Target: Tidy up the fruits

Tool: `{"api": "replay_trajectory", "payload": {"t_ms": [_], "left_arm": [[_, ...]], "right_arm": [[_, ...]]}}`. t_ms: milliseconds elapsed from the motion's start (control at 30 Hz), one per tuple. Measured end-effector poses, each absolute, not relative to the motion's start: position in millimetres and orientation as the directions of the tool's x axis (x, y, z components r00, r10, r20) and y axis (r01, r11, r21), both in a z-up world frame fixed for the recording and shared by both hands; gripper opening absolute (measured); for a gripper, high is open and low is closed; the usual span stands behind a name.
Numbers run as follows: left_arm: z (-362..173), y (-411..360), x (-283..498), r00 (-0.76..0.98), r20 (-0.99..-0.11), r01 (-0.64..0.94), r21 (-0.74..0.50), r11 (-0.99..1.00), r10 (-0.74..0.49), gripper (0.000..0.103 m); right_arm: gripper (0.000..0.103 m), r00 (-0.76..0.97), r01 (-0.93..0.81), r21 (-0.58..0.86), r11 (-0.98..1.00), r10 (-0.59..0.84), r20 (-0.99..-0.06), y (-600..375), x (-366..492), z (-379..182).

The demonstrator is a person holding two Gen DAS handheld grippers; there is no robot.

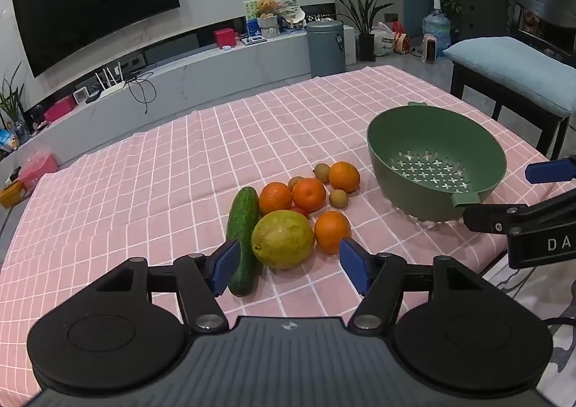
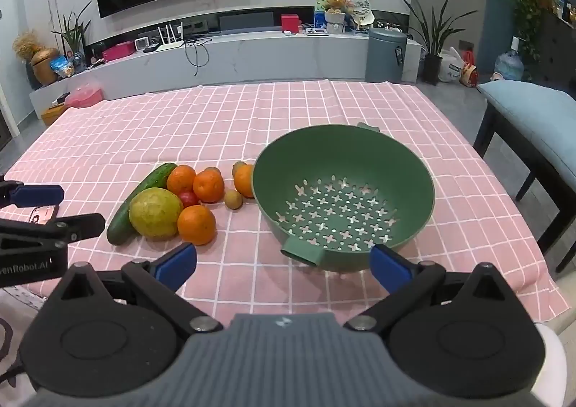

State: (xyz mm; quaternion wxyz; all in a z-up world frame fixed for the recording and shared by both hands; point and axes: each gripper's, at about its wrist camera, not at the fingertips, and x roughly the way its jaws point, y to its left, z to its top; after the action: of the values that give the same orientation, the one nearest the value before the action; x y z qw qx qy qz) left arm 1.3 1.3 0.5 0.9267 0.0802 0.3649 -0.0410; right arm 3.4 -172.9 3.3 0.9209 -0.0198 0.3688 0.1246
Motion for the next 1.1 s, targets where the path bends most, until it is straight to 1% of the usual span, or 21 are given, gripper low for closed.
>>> {"api": "replay_trajectory", "payload": {"t_ms": [67, 100, 267, 333, 700, 1100], "left_arm": [[1.4, 4.0, 2.5, 0.729, -0.683, 0.138, 0.1, 0.985, -0.033, 0.072], [-1.7, 11.3, 5.4, 0.719, -0.693, 0.137, 0.076, 0.988, -0.046, 0.072], [-4.9, -2.0, 5.0, 0.72, -0.694, 0.14, 0.123, 0.983, -0.016, 0.072], [-3.3, 1.3, 3.9, 0.721, -0.693, 0.141, 0.118, 0.983, -0.021, 0.071], [-1.5, 2.4, 9.8, 0.714, -0.7, 0.139, 0.13, 0.982, -0.009, 0.072], [-2.4, 1.7, 9.2, 0.714, -0.699, 0.139, 0.11, 0.984, -0.023, 0.071]], "right_arm": [[0.098, 0.699, -0.251, 0.047, 0.967, 0.215, -0.682, -173.6, 2.8, 2.4], [0.098, 0.688, -0.234, 0.048, 0.971, 0.201, -0.698, -172.5, 6.0, 0.5], [0.098, 0.683, -0.23, 0.043, 0.972, 0.192, -0.705, -174.0, 9.2, -2.6], [0.098, 0.668, -0.213, 0.062, 0.975, 0.192, -0.719, -174.7, 17.9, 2.0], [0.098, 0.659, -0.195, 0.061, 0.979, 0.177, -0.731, -175.7, 18.4, -1.2], [0.098, 0.654, -0.191, 0.058, 0.98, 0.171, -0.736, -175.4, 18.6, -1.8]]}}
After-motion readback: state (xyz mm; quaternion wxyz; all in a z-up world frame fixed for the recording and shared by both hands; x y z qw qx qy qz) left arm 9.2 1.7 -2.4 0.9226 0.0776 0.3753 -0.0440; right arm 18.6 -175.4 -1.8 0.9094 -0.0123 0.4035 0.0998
